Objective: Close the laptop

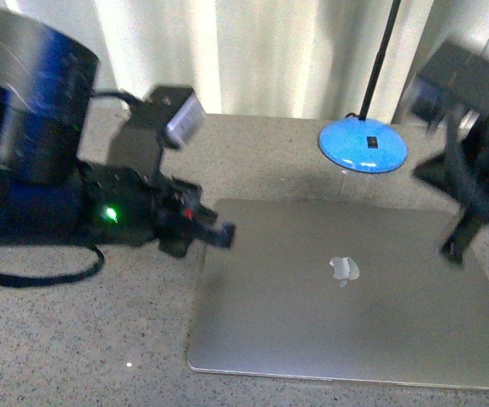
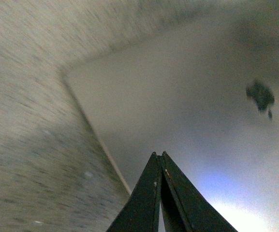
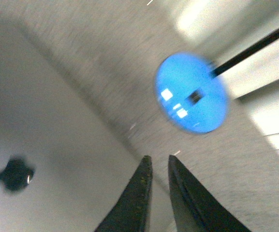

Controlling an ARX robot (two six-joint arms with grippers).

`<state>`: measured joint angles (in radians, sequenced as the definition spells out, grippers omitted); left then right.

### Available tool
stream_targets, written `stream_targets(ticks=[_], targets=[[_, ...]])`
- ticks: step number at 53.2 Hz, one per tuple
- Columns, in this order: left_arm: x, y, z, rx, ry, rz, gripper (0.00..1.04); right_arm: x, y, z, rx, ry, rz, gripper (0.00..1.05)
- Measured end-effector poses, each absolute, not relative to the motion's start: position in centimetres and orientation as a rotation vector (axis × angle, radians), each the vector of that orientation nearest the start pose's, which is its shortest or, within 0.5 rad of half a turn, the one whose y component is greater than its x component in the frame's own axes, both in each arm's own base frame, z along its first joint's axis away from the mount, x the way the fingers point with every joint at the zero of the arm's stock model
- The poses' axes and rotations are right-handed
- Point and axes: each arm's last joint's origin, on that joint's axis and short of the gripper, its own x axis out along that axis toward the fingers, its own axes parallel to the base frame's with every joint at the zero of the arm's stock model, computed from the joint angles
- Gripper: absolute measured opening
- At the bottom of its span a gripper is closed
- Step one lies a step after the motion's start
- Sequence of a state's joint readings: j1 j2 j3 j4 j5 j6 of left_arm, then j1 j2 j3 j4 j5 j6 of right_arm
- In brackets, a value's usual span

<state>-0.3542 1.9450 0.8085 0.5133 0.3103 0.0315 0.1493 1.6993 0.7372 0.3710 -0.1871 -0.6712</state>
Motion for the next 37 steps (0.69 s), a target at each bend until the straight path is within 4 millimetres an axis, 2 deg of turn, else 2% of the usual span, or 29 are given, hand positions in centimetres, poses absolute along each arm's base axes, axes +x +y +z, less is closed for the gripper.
stream_targets(ticks=[6,11,12,14,16,17,20,23,25,29,37], targets=[[33.0,-12.6,10.6,0.013,0.598,-0.630,0.28,32.3,5.2,16.8,-0.540,0.401,0.456,0.31],[32.8,-12.9,10.3,0.010,0.610,-0.631,0.43,32.1,5.2,16.1,-0.498,0.431,0.448,0.45],[32.7,-12.9,10.2,0.016,0.608,-0.622,0.43,32.1,5.3,15.6,-0.478,0.428,0.405,0.44],[32.5,-13.2,9.6,0.048,0.539,-0.540,0.40,31.9,5.2,15.0,-0.452,0.381,0.295,0.40],[32.3,-13.1,9.0,0.071,0.452,-0.431,0.32,31.5,5.0,14.5,-0.384,0.325,0.184,0.35],[32.0,-12.9,8.9,0.077,0.417,-0.383,0.29,30.8,4.7,14.2,-0.328,0.265,0.104,0.29],[30.3,-11.2,8.5,0.079,0.307,-0.211,0.16,29.3,4.0,14.6,-0.185,0.141,0.027,0.19],[29.3,-9.4,9.4,0.060,0.209,-0.088,0.05,28.0,3.4,15.7,-0.106,0.041,0.001,0.08],[28.7,-8.5,10.4,0.042,0.148,-0.038,0.04,27.1,3.0,16.2,-0.073,0.009,-0.007,0.02],[27.4,-7.0,12.1,0.008,0.046,-0.005,0.04,25.5,2.5,16.5,-0.039,-0.005,-0.001,0.03],[24.4,-5.1,13.0,0.001,0.026,-0.020,0.04,22.9,2.0,16.0,-0.023,0.019,0.010,0.03]])
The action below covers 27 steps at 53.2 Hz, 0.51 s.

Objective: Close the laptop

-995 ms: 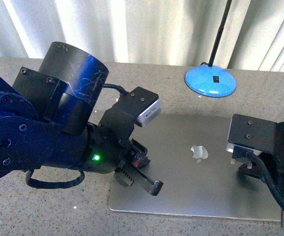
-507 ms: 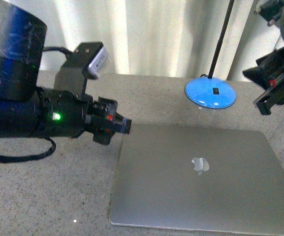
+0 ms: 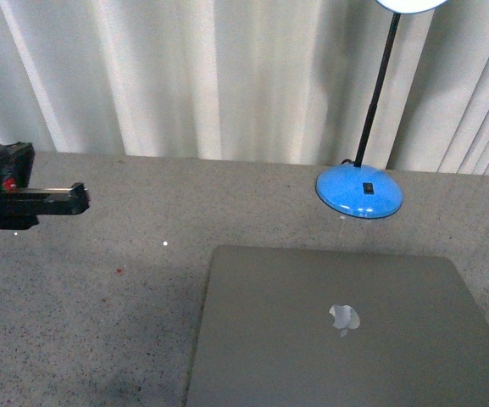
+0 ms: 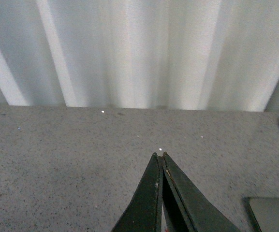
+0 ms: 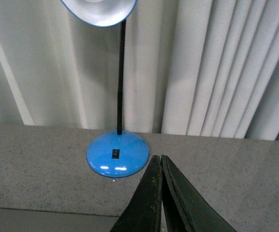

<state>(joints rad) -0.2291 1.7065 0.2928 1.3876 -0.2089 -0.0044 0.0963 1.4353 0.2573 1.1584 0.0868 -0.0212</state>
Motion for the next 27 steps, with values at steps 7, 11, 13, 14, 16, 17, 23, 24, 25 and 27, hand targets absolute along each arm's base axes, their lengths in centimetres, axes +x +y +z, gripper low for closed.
stream_targets(ticks=[7,11,13,14,16,17,23,24,25,27], targets=[[21.6,-3.5,13.9,-0.002,0.016,-0.005,0.04,21.3,1.3,16.1,-0.018,0.017,-0.006,0.03],[20.7,-2.9,14.3,-0.003,0.009,-0.003,0.04,20.3,1.2,16.1,-0.015,0.014,0.000,0.03],[20.3,-2.7,14.3,-0.002,0.013,-0.003,0.04,20.0,1.0,16.1,-0.015,0.015,0.011,0.03],[20.0,-2.6,14.3,-0.002,0.018,-0.004,0.04,19.7,0.7,16.1,-0.015,0.018,0.023,0.03],[19.3,-2.3,14.4,-0.001,0.023,-0.006,0.04,19.1,0.4,16.0,-0.014,0.021,0.018,0.03],[19.1,-2.2,14.5,-0.001,0.024,-0.005,0.04,18.7,0.2,16.0,-0.014,0.021,0.009,0.03],[17.8,-1.6,14.9,-0.003,0.017,-0.005,0.04,17.4,0.0,16.1,-0.012,0.020,-0.003,0.03],[17.6,-1.6,15.0,-0.003,0.017,-0.006,0.04,17.3,0.0,16.1,-0.012,0.020,-0.001,0.03],[17.4,-1.5,15.0,-0.003,0.017,-0.008,0.04,17.2,0.0,16.1,-0.012,0.020,-0.001,0.03],[17.2,-1.4,15.1,-0.003,0.018,-0.006,0.04,16.8,0.0,16.1,-0.012,0.020,-0.001,0.03]])
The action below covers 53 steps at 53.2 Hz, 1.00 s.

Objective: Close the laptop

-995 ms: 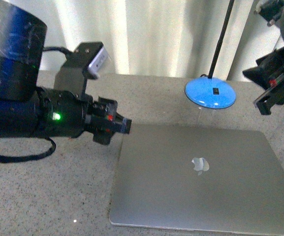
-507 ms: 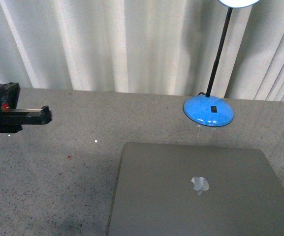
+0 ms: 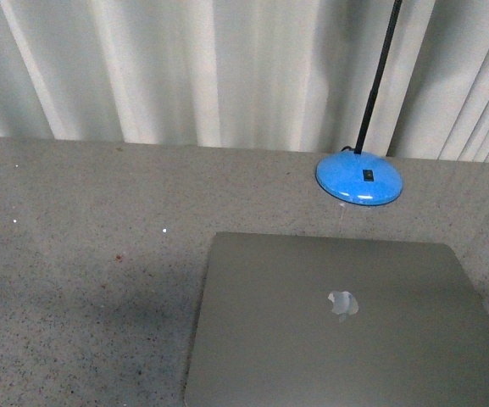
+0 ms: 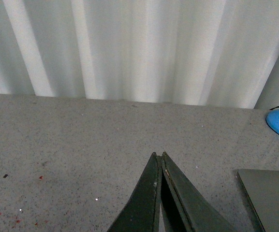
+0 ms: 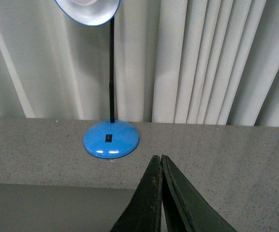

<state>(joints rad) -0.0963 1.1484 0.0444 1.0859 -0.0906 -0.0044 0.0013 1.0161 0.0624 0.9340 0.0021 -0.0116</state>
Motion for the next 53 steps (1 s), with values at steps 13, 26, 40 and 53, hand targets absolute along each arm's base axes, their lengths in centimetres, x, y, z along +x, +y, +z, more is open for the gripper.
stream_targets(ticks=[13,26,40,53], targets=[[15.0,0.0,16.5,-0.004,0.008,0.000,0.04,14.7,0.0,16.1,-0.011,0.019,-0.001,0.03],[13.8,0.0,17.2,-0.004,-0.017,-0.001,0.04,13.5,0.0,16.5,-0.011,0.006,0.000,0.03],[12.6,0.0,17.5,-0.004,-0.028,-0.002,0.04,12.5,0.0,16.8,-0.011,-0.005,0.001,0.03],[11.9,0.0,17.6,-0.004,-0.031,-0.002,0.04,11.8,0.0,16.9,-0.011,-0.008,0.001,0.03]])
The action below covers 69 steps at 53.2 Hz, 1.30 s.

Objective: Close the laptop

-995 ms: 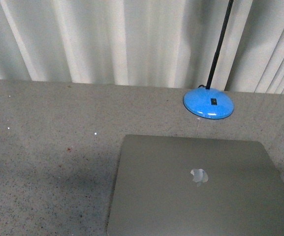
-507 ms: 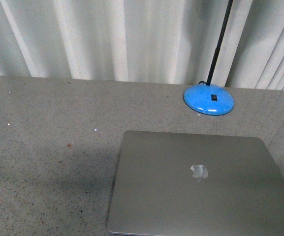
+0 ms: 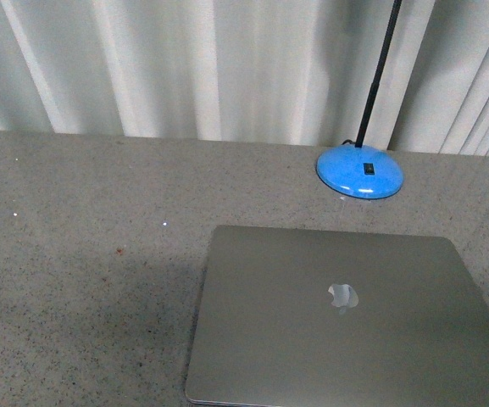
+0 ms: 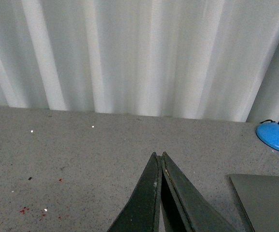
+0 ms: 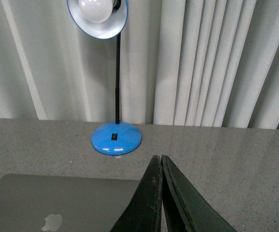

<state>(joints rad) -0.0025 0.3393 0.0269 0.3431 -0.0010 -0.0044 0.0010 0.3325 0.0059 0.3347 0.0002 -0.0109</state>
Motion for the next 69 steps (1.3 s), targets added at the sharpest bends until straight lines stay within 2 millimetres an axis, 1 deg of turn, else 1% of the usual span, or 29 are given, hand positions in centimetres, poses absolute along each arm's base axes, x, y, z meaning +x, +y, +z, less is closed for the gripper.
stream_targets(ticks=[32,36,40,55,57,65,66,68,69], targets=[[10.8,0.0,17.6,-0.004,-0.031,-0.002,0.04,10.8,0.0,16.8,-0.011,-0.009,0.001,0.03],[10.2,0.0,17.2,-0.004,-0.004,-0.003,0.04,10.2,0.0,16.4,-0.011,0.025,0.003,0.03],[9.8,0.0,17.1,-0.004,-0.009,-0.002,0.04,9.8,0.0,16.5,-0.011,0.001,0.002,0.03],[9.6,0.0,17.3,-0.004,-0.025,-0.002,0.04,9.8,0.0,16.5,-0.011,-0.002,0.002,0.03],[9.6,0.0,17.3,-0.005,-0.025,-0.003,0.05,9.8,0.0,16.5,-0.011,-0.002,0.002,0.06],[9.6,0.0,17.3,-0.004,-0.025,-0.002,0.30,9.8,0.0,16.5,-0.011,-0.002,0.002,0.30],[9.6,0.0,17.3,-0.004,-0.025,-0.002,0.31,9.8,0.0,16.5,-0.011,-0.002,0.002,0.32],[9.6,0.0,17.3,-0.004,-0.025,-0.002,0.39,9.8,0.0,16.5,-0.011,-0.002,0.002,0.39],[9.6,0.0,17.3,-0.004,-0.025,-0.002,0.40,9.8,0.0,16.5,-0.011,-0.002,0.002,0.41]])
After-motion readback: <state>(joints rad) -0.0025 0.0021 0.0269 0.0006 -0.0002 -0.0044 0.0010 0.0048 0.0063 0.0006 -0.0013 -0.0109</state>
